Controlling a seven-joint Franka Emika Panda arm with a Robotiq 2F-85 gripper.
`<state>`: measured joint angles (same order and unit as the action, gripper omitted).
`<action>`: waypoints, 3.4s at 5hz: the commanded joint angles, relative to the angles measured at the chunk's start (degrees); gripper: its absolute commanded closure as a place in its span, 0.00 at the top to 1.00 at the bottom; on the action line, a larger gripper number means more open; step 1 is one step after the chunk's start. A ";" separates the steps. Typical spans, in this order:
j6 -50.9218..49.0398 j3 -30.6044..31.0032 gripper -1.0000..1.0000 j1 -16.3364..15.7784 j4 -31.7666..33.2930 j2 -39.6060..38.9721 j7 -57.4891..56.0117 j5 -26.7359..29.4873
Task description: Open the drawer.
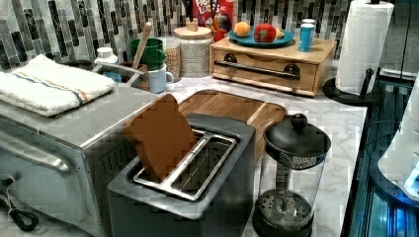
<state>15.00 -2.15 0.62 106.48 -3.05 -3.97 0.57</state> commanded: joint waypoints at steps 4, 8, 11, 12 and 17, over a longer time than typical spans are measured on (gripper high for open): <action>1.90 0.75 1.00 -0.34 1.53 1.08 -11.85 -0.10; 15.42 -7.71 1.00 7.79 15.80 4.75 -45.91 -1.50; 23.18 -7.71 1.00 9.51 18.96 2.06 -54.69 -4.32; 22.18 -8.25 1.00 10.64 16.38 1.02 -57.76 -3.87; 41.67 -10.45 1.00 10.90 26.66 -4.62 -61.83 -0.53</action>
<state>56.82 -12.72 12.80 127.80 -6.41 -63.62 -2.56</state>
